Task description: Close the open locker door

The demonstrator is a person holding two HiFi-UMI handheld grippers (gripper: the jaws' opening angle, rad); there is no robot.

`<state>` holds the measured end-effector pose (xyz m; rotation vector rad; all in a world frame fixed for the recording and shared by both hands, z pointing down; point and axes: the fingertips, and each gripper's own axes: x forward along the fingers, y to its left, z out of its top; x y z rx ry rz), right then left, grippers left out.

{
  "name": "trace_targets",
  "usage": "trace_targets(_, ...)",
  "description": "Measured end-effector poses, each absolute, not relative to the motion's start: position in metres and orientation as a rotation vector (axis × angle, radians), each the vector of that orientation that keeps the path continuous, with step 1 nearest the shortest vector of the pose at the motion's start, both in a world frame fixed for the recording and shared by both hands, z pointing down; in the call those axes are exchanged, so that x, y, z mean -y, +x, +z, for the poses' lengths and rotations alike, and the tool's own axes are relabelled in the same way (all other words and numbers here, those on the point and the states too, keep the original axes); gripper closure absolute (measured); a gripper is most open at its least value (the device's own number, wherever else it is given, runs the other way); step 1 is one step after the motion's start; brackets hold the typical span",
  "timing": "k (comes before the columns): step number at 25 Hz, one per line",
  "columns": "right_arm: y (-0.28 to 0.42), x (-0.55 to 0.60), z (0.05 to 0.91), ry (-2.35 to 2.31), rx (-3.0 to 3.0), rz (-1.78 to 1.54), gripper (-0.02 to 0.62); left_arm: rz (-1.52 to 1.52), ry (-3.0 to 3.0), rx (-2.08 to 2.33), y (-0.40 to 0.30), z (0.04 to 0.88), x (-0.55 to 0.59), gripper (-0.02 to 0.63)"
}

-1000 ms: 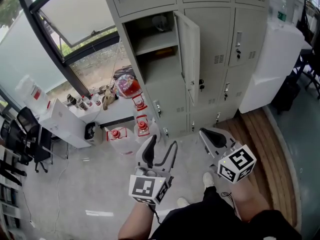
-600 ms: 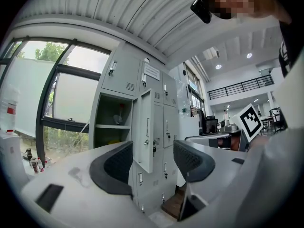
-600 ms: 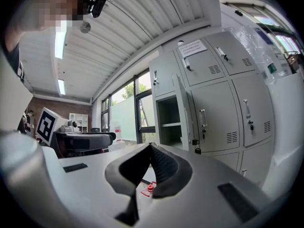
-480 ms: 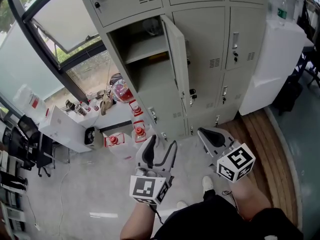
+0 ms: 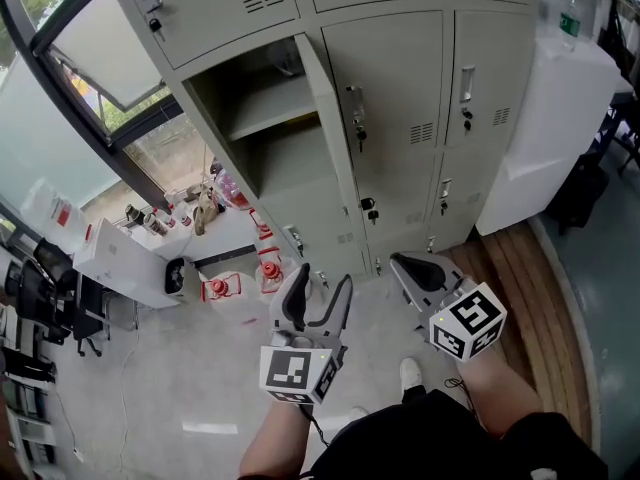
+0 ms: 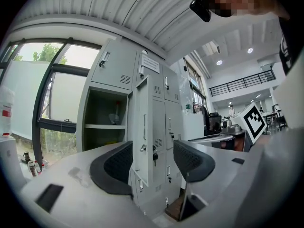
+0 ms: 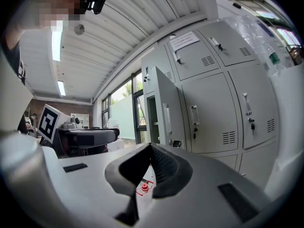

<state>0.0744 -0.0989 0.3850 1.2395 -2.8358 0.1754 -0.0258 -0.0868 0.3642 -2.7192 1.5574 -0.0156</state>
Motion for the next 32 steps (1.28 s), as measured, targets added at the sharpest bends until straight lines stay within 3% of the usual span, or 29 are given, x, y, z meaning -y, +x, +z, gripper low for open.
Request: trace_targets(32, 0.134, 0.196, 0.399, 1.062, 2.905, 0.245, 0.541, -0.044, -2.565, -1.791, 0.027, 0.361, 0.219, 0.36)
